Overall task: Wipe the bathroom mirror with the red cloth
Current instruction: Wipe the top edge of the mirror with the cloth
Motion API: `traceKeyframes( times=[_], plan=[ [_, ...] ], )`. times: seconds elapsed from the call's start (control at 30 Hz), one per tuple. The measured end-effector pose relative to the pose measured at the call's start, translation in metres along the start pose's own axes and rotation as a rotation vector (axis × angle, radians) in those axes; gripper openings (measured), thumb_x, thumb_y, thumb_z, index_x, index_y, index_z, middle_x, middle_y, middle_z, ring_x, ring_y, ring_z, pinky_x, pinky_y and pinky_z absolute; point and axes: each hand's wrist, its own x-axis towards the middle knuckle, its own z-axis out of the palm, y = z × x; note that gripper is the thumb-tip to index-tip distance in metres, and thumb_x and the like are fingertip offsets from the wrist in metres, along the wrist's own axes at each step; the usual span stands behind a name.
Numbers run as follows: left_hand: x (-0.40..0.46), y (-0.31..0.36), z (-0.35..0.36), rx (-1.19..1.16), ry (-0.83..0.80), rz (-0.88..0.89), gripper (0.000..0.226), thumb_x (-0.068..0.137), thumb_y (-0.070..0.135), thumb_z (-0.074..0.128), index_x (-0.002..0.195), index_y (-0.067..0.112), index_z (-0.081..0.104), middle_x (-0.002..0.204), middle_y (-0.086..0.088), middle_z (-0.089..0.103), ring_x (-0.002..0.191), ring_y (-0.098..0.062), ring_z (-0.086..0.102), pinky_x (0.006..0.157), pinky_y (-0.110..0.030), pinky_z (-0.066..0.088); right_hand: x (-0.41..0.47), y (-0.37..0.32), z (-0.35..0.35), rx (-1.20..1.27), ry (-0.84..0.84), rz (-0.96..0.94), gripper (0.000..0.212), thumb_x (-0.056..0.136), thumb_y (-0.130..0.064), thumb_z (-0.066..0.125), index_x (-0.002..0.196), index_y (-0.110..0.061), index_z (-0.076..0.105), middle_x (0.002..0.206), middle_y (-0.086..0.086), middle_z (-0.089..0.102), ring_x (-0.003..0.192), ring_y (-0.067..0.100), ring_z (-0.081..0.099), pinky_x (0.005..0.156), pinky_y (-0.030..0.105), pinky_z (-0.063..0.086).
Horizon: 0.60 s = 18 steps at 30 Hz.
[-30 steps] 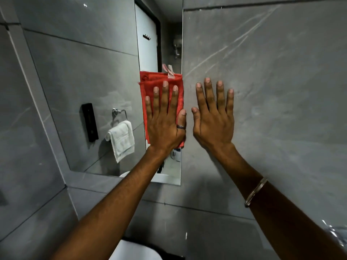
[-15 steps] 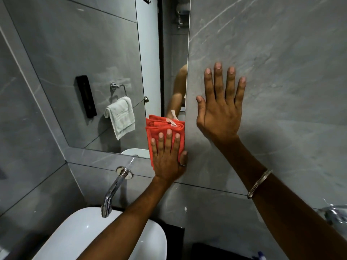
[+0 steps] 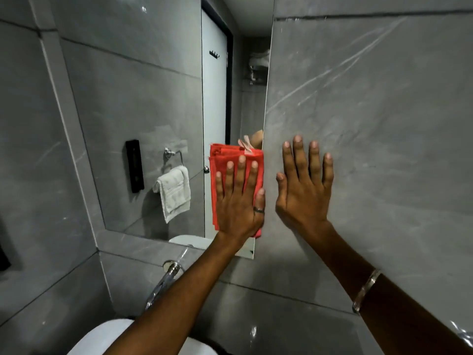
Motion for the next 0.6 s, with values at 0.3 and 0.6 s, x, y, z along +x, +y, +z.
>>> traceKeyframes(
  times=[0.3,0.6],
  plan=[
    [0.183,0.025,-0.059,-0.02,0.063,0.005,0.063,0.107,0.043,0.018,0.163,0.016,0.008,0.173,-0.008,0.001,0.16,-0.025,-0.006,0.13,-0.051,-0.005,0.137,0.022,-0.045,0.079,0.032,0.0,0.064,0.107,-0.045,0.021,0.167,-0.021,0.013,0.176,0.004,-0.001,0.163,0.025,-0.005,0.131,0.045,-0.01],
    [0.305,0.015,-0.092,0.02,0.111,0.064,0.067,0.106,0.045,0.02,0.163,0.017,-0.001,0.173,-0.005,-0.007,0.16,-0.024,-0.012,0.129,-0.055,-0.001,0.25,0.01,-0.061,0.045,0.07,-0.078,0.066,0.106,-0.05,0.009,0.167,-0.022,0.008,0.175,0.004,-0.002,0.162,0.025,-0.008,0.13,0.057,-0.006]
  ],
)
